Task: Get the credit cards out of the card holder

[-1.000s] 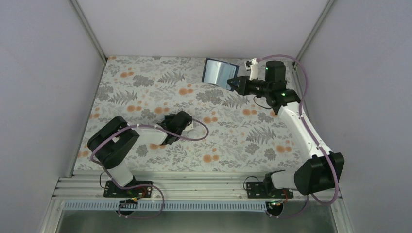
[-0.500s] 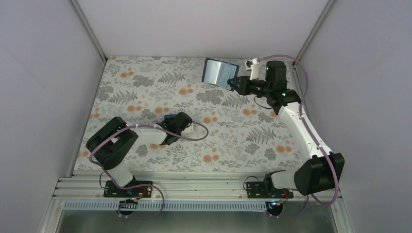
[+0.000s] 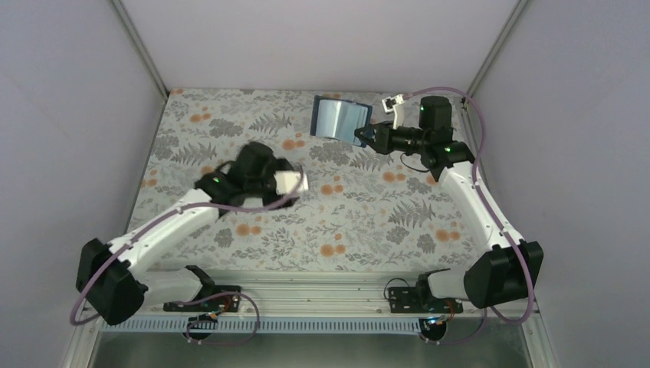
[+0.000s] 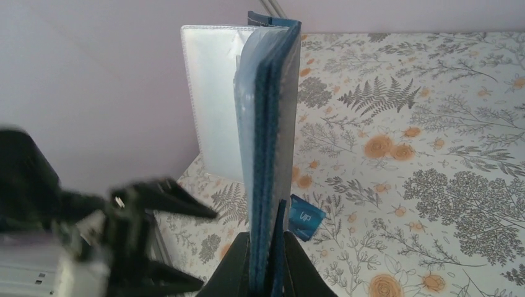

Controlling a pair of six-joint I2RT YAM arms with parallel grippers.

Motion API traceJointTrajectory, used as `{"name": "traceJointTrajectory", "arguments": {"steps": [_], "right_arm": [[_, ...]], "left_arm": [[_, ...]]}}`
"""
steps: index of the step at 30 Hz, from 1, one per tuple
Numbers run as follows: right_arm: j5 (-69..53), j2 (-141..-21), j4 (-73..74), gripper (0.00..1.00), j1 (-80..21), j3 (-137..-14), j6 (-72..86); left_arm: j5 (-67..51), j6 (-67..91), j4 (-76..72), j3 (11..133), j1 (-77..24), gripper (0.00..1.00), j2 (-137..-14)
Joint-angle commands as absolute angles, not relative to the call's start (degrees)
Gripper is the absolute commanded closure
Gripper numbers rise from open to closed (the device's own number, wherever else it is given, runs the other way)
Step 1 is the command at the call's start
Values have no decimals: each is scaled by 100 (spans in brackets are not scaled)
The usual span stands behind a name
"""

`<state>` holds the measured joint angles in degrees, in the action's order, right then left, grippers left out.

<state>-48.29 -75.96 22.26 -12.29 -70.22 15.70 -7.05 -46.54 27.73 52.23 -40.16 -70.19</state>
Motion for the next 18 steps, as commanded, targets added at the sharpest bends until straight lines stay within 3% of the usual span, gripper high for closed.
{"name": "traceJointTrajectory", "arguments": {"steps": [1, 2, 4, 8, 18], "right_arm": [[-5282, -7391, 2329, 96, -1328, -7130, 1107], [-5320, -7396, 2370, 96, -1410, -7124, 1021], [-5321, -7423, 2438, 96, -1605, -7111, 869], [-5181, -7563, 2537, 96, -2017, -7168, 638], [-6052, -7527, 2649, 96, -2585, -7276, -92]], "left_arm": [[-2676, -3680, 3543, 6251, -3127, 8, -6868], [-2657, -3335, 3603, 6558, -3034, 1, -6914], [-2549, -2684, 4013, 7357, -2903, 0, -7203], [-4003, -2348, 5249, 8702, -2516, 0, -7907], [-4211, -1782, 4687, 8278, -2125, 0, -7813]]}}
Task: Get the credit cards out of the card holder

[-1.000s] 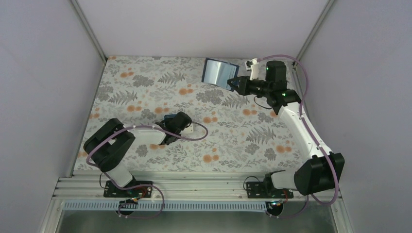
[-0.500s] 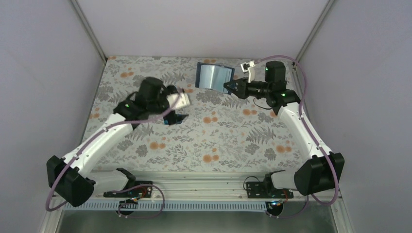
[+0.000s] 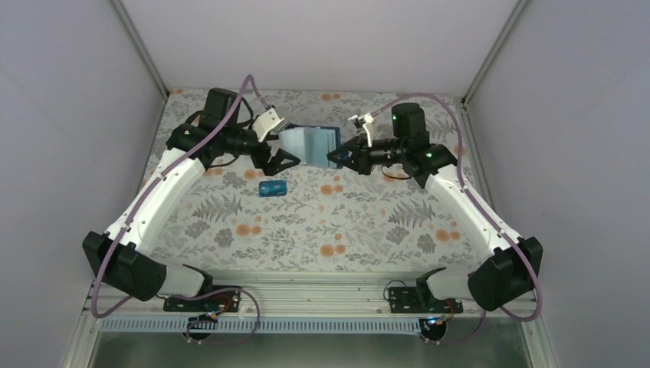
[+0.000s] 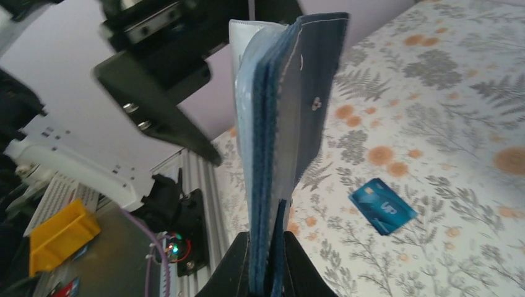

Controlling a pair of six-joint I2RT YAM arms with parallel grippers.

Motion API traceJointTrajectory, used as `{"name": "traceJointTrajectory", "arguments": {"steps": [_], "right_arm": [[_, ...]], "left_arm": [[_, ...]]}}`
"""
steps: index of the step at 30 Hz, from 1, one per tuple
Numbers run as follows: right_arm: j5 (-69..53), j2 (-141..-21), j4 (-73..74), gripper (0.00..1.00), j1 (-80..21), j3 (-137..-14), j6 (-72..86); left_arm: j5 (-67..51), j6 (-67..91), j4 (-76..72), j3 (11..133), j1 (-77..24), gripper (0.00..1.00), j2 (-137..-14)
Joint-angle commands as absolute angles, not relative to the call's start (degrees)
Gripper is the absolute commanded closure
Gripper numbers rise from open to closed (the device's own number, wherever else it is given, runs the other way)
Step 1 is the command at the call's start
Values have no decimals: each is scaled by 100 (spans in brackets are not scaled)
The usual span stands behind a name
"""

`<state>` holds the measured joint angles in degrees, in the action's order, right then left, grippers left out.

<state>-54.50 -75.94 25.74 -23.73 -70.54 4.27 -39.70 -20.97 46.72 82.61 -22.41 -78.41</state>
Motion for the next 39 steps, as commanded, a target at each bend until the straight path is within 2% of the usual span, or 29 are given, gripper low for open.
{"name": "traceJointTrajectory", "arguments": {"steps": [1, 7, 13, 24, 26, 30, 34, 39], "right_arm": [[-6140, -7498, 2687, 96, -2603, -7285, -163], [-6681, -7318, 2974, 96, -2611, -7363, -745], [-7098, -7100, 3211, 96, -2610, -7376, -1264], [-7077, -6947, 3335, 93, -2610, -7485, -1371], [-7052, -6973, 3161, 93, -2610, -7459, -1184], [-6927, -6974, 2639, 94, -2619, -7417, -668], [-6531, -6906, 1983, 93, -2649, -7317, -128], [-5584, -6985, 1323, 83, -2957, -7094, 427]], "left_arm": [[-4289, -1796, 4685, 8282, -2100, 0, -7795], [-5214, -2255, 4864, 8148, -2083, 0, -7543], [-5408, -2651, 5046, 8028, -2078, 0, -7340], [-5999, -2497, 5390, 8837, -1959, 2, -7397], [-6285, -2487, 5422, 8943, -1967, 18, -7474], [-6431, -2060, 4957, 8598, -2083, 59, -7562], [-6356, -1958, 4808, 8557, -2199, 97, -7651], [-6379, -1952, 4782, 8584, -2308, 98, -7651]]}}
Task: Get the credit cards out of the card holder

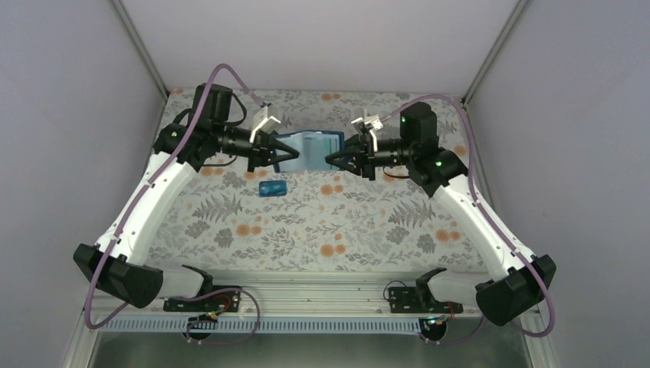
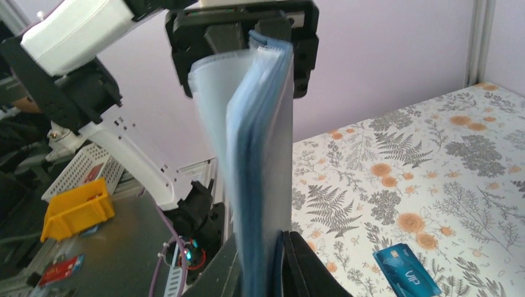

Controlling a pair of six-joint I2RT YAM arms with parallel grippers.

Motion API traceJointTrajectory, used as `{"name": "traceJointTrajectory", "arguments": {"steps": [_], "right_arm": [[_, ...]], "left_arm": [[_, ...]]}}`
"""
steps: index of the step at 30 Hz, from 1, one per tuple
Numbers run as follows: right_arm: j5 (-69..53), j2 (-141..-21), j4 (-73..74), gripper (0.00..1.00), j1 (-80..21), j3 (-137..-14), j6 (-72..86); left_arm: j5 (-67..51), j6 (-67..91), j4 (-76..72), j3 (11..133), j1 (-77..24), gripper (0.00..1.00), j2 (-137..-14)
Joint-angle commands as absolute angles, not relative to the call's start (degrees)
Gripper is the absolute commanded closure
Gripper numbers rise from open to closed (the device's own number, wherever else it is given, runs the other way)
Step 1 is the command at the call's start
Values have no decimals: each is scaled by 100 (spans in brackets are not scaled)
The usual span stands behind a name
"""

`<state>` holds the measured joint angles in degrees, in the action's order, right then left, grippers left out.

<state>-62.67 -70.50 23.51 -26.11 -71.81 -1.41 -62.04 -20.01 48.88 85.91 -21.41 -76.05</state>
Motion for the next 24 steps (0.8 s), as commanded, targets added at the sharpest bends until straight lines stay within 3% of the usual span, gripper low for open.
{"name": "traceJointTrajectory", "arguments": {"steps": [1, 8, 15, 16, 18, 19, 21, 24], "right_arm": [[-5461, -7022, 1281, 82, -3034, -7084, 421], [-5090, -7150, 1050, 78, -3341, -7100, 487], [-4953, -7317, 984, 96, -3567, -7113, 603], [-4862, -7321, 1023, 96, -3577, -7121, 617], [-4537, -7298, 1108, 96, -3572, -7126, 661], [-4366, -7291, 1162, 96, -3574, -7140, 679], [-4107, -7305, 1278, 96, -3573, -7191, 716], [-4271, -7413, 1328, 96, -3617, -7273, 726]], "left_arm": [[-6378, -1978, 4781, 8561, -2311, 98, -7640], [-6362, -2158, 4853, 8512, -2312, 98, -7522], [-6256, -2206, 4874, 8541, -2291, 97, -7497], [-6203, -2206, 4882, 8559, -2273, 86, -7474], [-6176, -2339, 4995, 8615, -2215, 46, -7434], [-6185, -2439, 5057, 8635, -2195, 30, -7400], [-6132, -2551, 5109, 8625, -2168, 14, -7327], [-5975, -2379, 4971, 8623, -2171, 4, -7350]]}}
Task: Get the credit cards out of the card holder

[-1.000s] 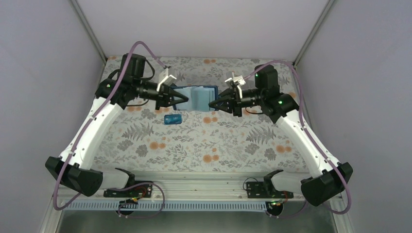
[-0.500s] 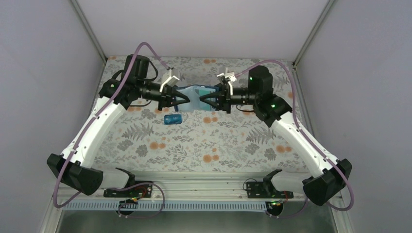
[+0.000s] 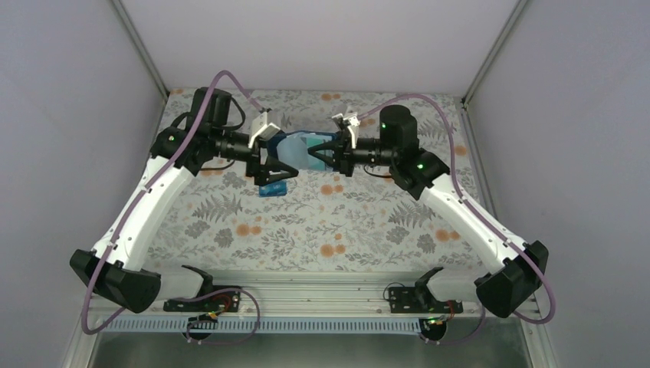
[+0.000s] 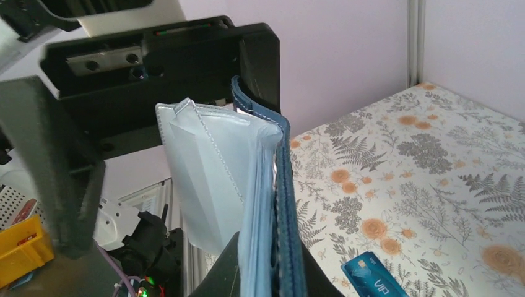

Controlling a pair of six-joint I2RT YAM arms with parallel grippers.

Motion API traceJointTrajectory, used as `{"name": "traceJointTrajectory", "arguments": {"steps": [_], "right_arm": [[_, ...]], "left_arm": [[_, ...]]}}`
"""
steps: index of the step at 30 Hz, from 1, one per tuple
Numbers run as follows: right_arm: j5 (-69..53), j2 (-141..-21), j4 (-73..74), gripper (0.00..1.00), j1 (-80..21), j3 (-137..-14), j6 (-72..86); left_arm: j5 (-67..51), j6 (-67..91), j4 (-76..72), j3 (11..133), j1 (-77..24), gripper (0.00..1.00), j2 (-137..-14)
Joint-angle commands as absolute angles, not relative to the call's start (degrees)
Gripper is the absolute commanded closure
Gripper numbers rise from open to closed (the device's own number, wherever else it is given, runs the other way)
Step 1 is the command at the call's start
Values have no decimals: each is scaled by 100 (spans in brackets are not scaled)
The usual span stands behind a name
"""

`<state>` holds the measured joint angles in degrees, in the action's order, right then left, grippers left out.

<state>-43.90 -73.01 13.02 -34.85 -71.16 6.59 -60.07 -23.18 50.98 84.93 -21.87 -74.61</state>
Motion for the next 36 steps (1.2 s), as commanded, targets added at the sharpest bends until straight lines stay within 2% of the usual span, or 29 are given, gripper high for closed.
{"name": "traceJointTrajectory", "arguments": {"steps": [1, 2, 4, 5, 8, 9, 10, 13, 14, 16, 21, 23, 26, 28, 30, 32, 36], "right_arm": [[-4385, -7437, 1288, 96, -3700, -7281, 676], [-4445, -7460, 1296, 96, -3793, -7304, 595], [-4397, -7479, 1418, 96, -4007, -7366, 370], [-4383, -7468, 1460, 96, -4071, -7388, 266], [-4618, -7255, 1485, 96, -4104, -7281, 21], [-4593, -7160, 1479, 96, -4093, -7215, -59], [-4543, -7046, 1452, 93, -4065, -7137, -95], [-4585, -6811, 1345, 71, -3869, -6919, -51], [-4583, -6788, 1349, 67, -3804, -6885, -36], [-4544, -6804, 1417, 63, -3667, -6834, -6], [-4597, -6902, 1449, 61, -3450, -6737, 89], [-4773, -6963, 1408, 55, -3450, -6731, 113], [-5221, -7115, 1320, 38, -3466, -6786, 104], [-5286, -7171, 1245, 33, -3494, -6817, 116], [-5254, -7234, 1162, 33, -3523, -6844, 146], [-5251, -7346, 1101, 40, -3570, -6886, 148], [-5387, -7634, 1165, 73, -3612, -7032, 136]], "left_arm": [[-5919, -2267, 4909, 8640, -2171, 4, -7401], [-5853, -2169, 4853, 8664, -2171, 6, -7466], [-5700, -2038, 4794, 8724, -2171, 19, -7579], [-5653, -2016, 4791, 8747, -2171, 30, -7609], [-5525, -2093, 4799, 8700, -2164, 81, -7543], [-5487, -2149, 4810, 8646, -2158, 94, -7479], [-5469, -2220, 4834, 8553, -2147, 97, -7399], [-5534, -2373, 4909, 8406, -2072, 98, -7220], [-5578, -2395, 4936, 8402, -2043, 98, -7186], [-5721, -2422, 4986, 8432, -1986, 98, -7171], [-5960, -2503, 5049, 8448, -1963, 98, -7173], [-5955, -2505, 5038, 8421, -1967, 98, -7175], [-5941, -2480, 5023, 8411, -1961, 98, -7197], [-5962, -2485, 5034, 8429, -1968, 98, -7200], [-5998, -2496, 5045, 8421, -1968, 98, -7216], [-6014, -2496, 5045, 8414, -1963, 98, -7222], [-6036, -2496, 5052, 8431, -1964, 98, -7235]]}}
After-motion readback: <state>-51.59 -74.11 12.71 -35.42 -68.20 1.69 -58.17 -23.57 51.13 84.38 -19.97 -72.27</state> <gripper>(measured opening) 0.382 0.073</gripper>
